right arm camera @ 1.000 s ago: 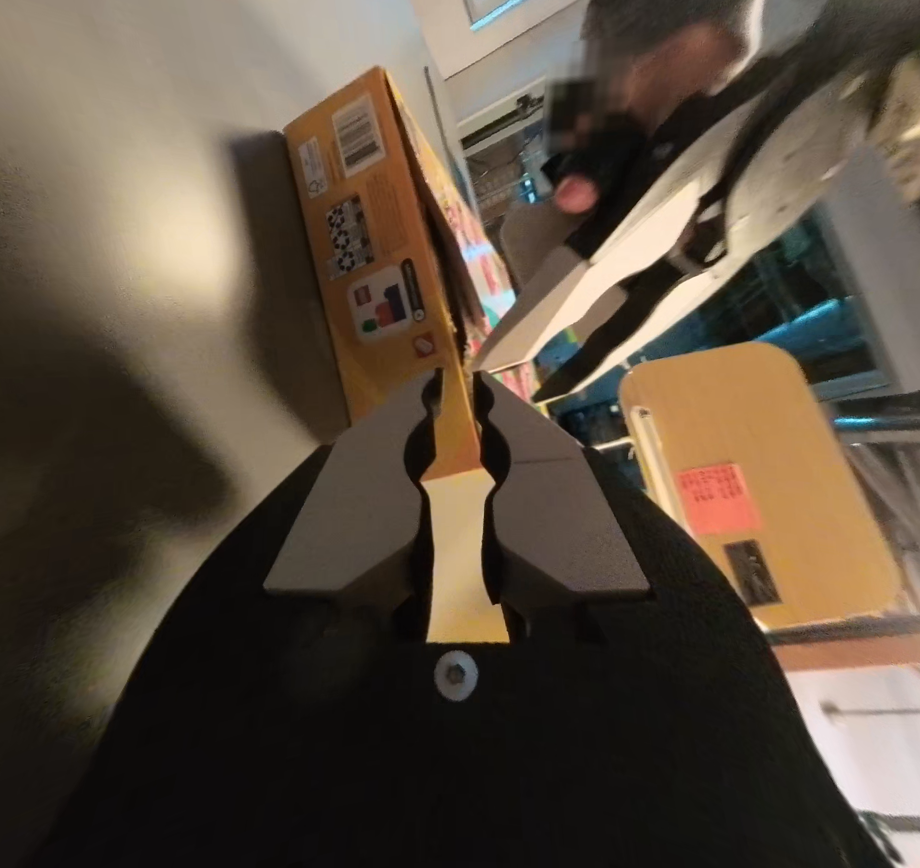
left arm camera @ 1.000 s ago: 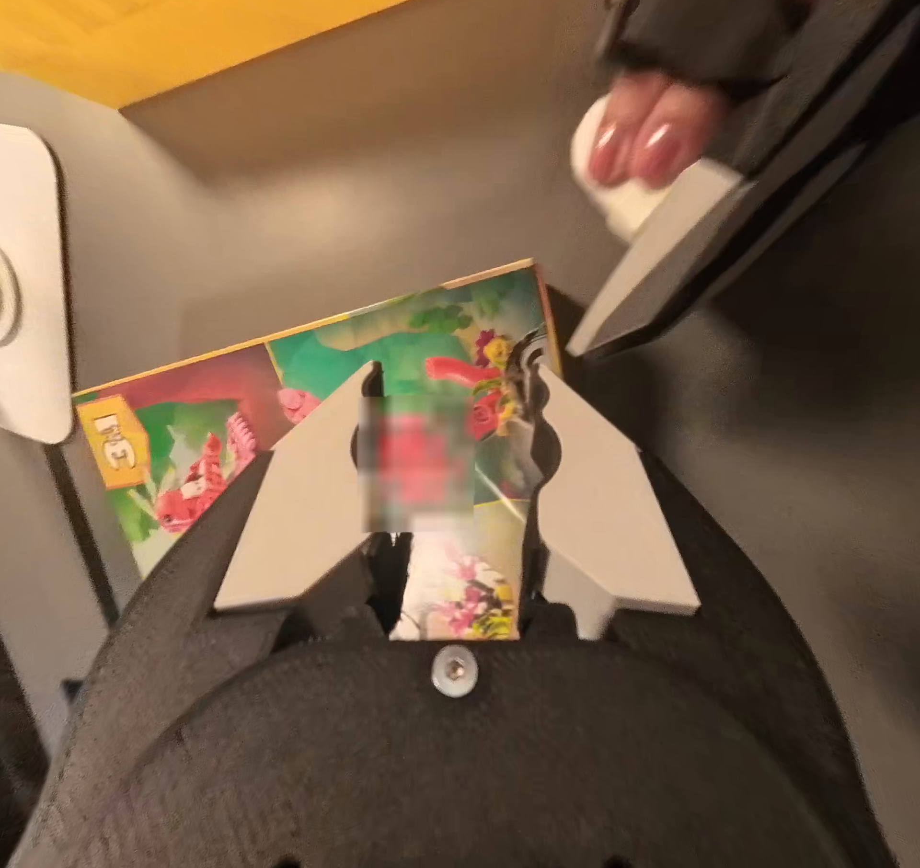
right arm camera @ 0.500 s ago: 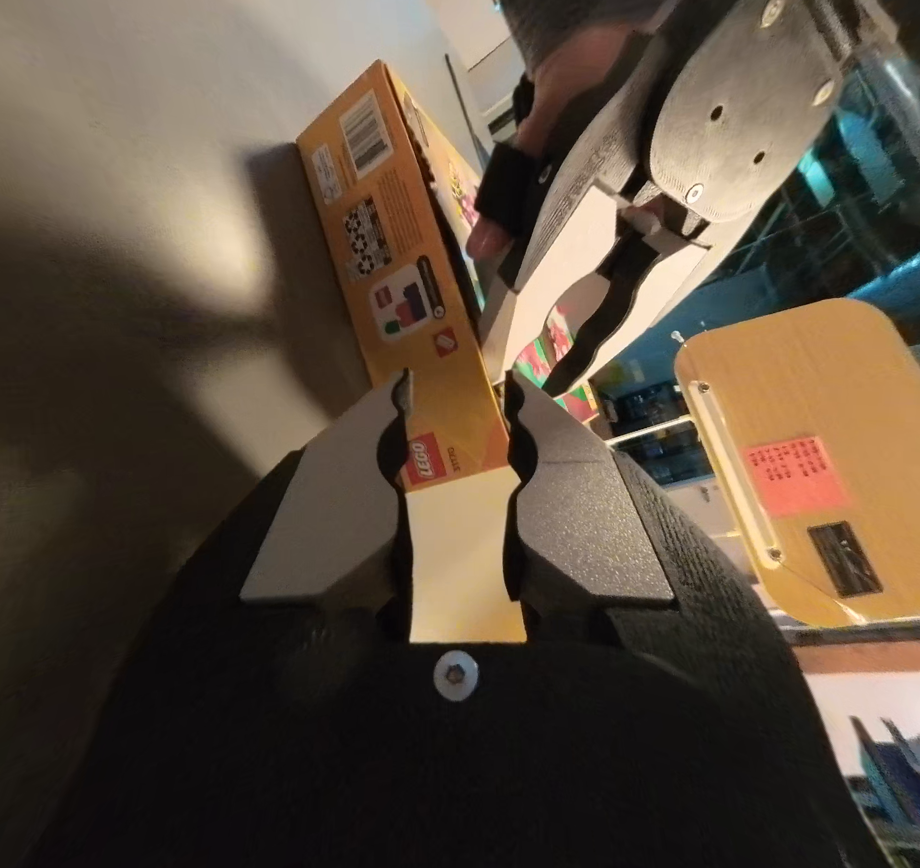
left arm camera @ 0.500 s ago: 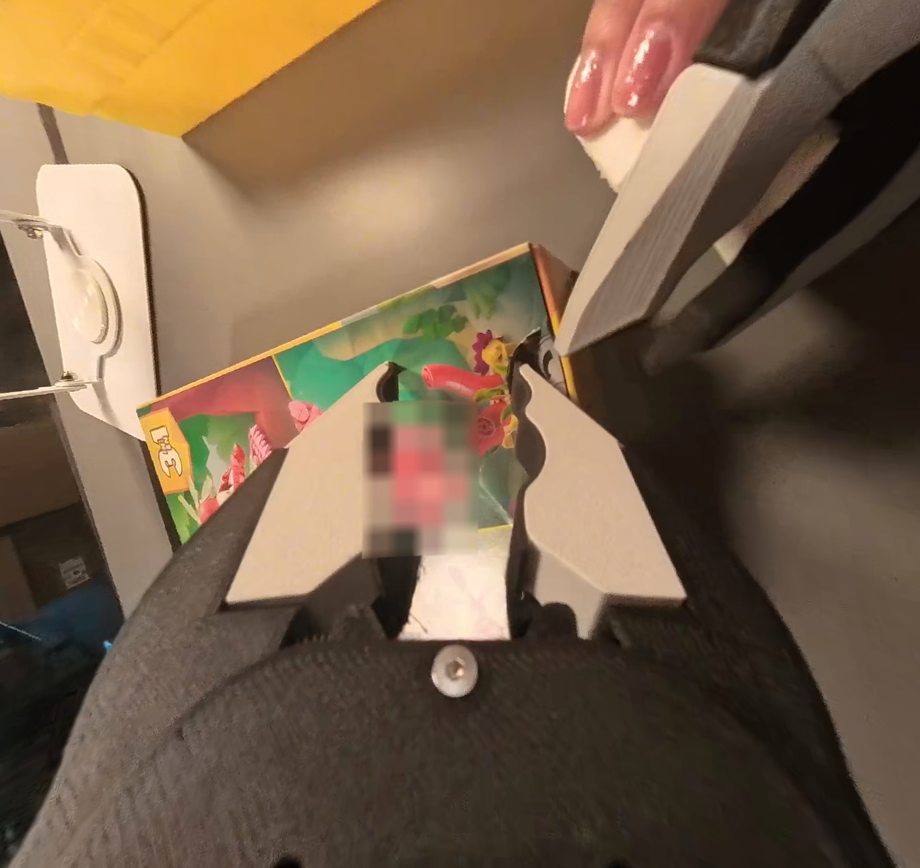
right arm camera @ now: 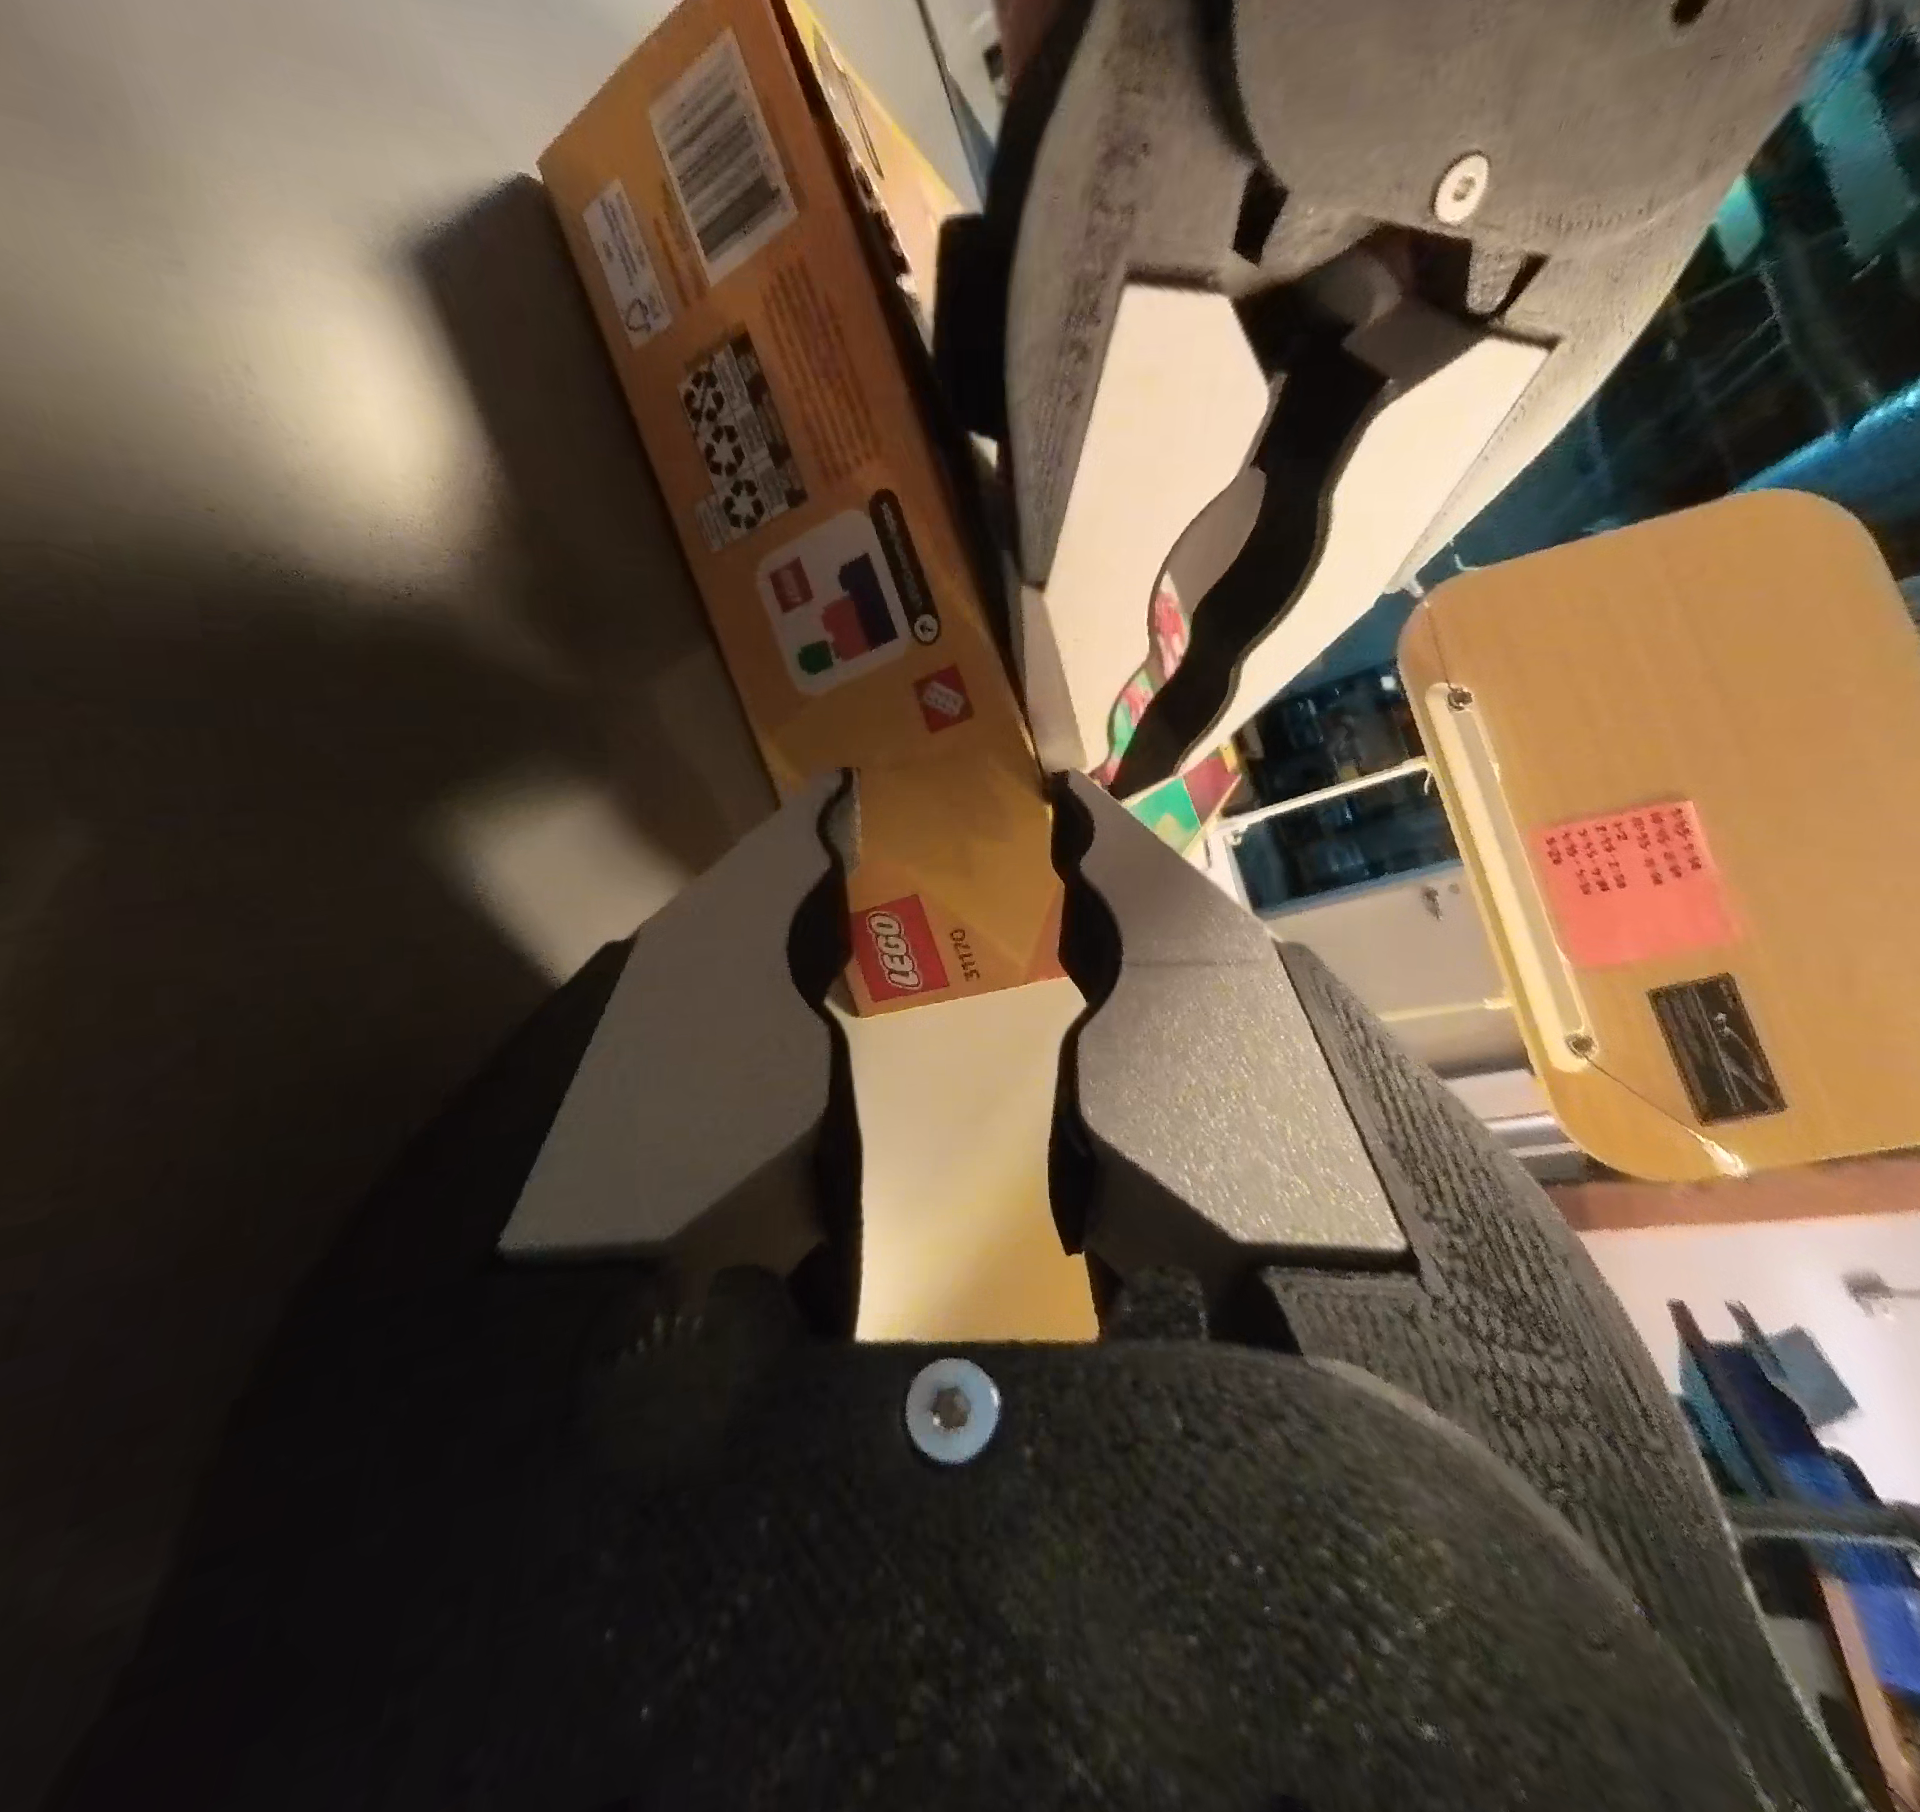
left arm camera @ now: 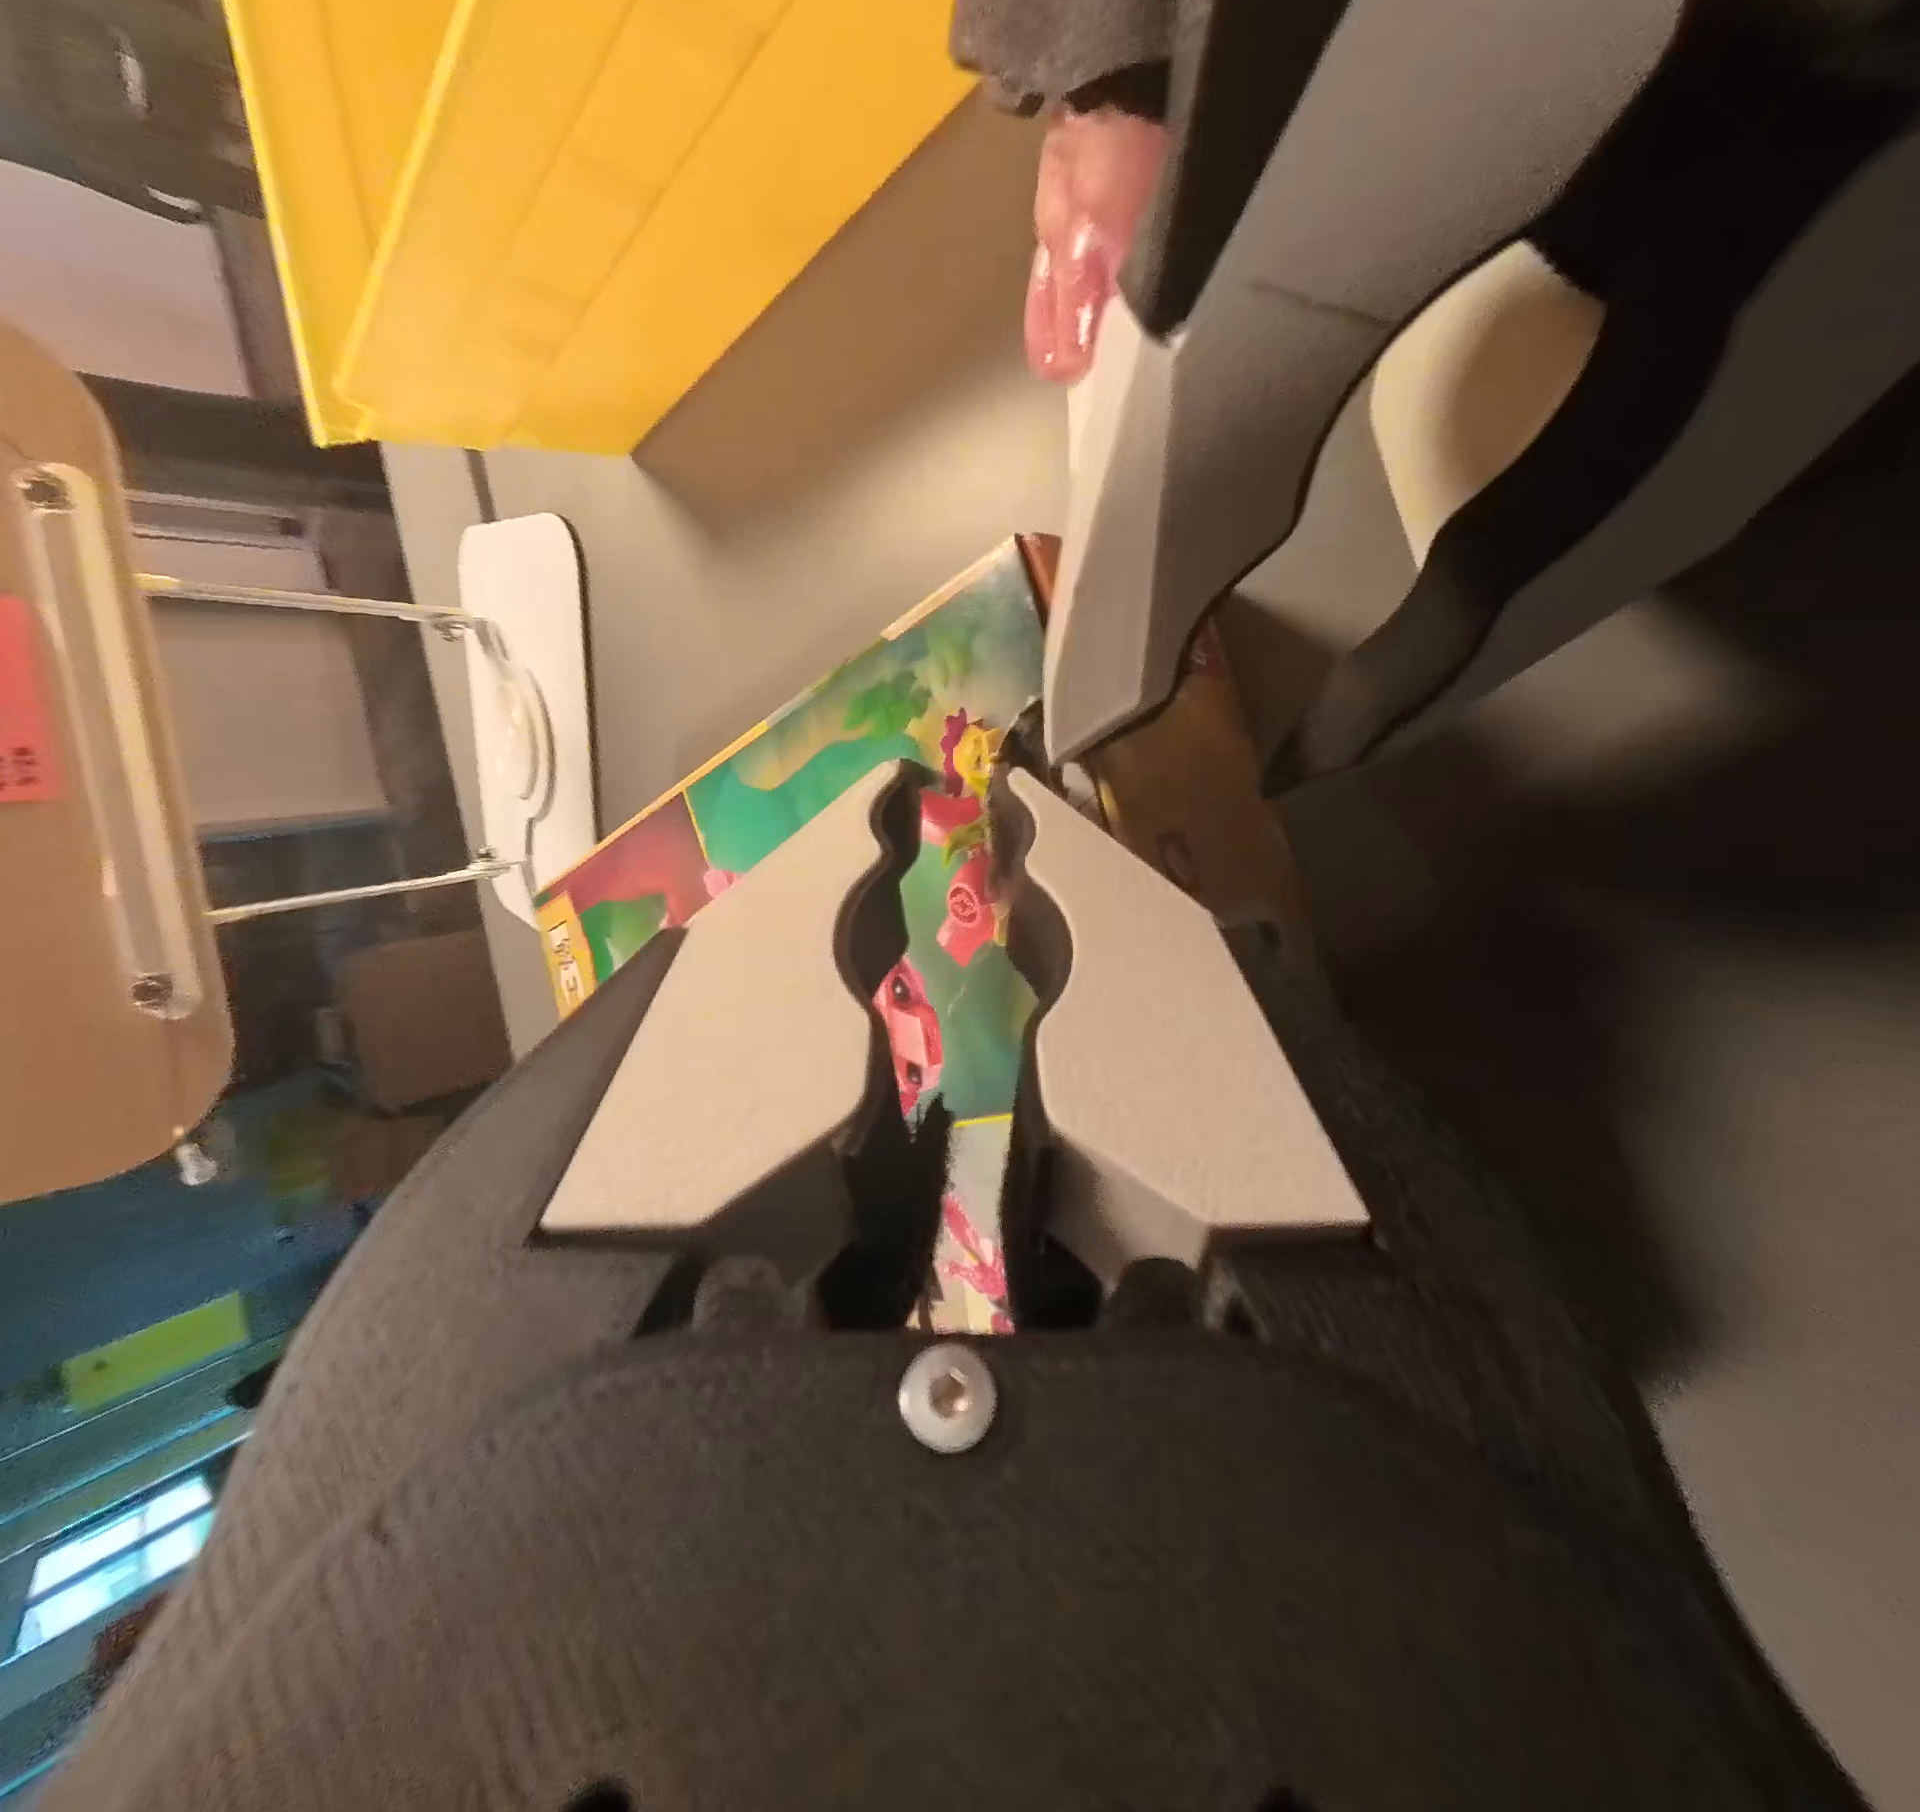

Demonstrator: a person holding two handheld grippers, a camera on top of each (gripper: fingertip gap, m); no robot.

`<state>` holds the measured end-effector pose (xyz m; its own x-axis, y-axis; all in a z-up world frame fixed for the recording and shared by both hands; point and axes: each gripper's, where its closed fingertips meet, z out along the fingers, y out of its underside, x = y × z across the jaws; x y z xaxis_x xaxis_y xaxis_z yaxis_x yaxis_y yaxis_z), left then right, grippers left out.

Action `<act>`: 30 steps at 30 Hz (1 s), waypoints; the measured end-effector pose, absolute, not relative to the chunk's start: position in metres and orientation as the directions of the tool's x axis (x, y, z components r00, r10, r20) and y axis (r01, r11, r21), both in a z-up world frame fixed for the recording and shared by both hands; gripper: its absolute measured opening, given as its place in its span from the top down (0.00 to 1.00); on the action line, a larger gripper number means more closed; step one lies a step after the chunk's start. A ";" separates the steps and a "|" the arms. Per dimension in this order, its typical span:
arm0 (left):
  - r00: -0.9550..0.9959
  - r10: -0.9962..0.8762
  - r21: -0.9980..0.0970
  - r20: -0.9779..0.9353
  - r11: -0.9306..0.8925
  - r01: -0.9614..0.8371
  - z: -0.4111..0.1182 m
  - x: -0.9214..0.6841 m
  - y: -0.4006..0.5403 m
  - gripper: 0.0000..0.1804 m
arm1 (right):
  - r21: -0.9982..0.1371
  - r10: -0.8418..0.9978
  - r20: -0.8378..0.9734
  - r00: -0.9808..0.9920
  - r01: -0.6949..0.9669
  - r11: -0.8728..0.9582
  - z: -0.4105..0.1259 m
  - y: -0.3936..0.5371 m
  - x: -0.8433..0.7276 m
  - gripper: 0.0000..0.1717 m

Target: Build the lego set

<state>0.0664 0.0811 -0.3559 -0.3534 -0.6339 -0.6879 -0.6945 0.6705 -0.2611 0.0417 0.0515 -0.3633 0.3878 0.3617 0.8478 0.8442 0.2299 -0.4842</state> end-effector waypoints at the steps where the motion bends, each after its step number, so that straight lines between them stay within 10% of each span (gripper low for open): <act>1: -0.342 -0.617 -0.259 -0.708 0.679 -0.687 -0.355 0.067 0.082 0.94 | -0.480 0.359 0.850 0.386 0.849 0.222 -0.364 0.052 0.042 0.79; 30: -0.185 -0.421 -0.245 -0.888 0.773 -0.585 -0.345 0.064 0.087 0.99 | -0.627 0.586 0.626 0.514 0.779 -0.013 -0.361 0.064 0.039 0.93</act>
<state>0.0636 0.0870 -0.3449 -0.1851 -0.4215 -0.8877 -0.5851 0.7731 -0.2450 0.0387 0.0645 -0.3615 0.5141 0.5860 0.6264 0.7790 -0.0134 -0.6269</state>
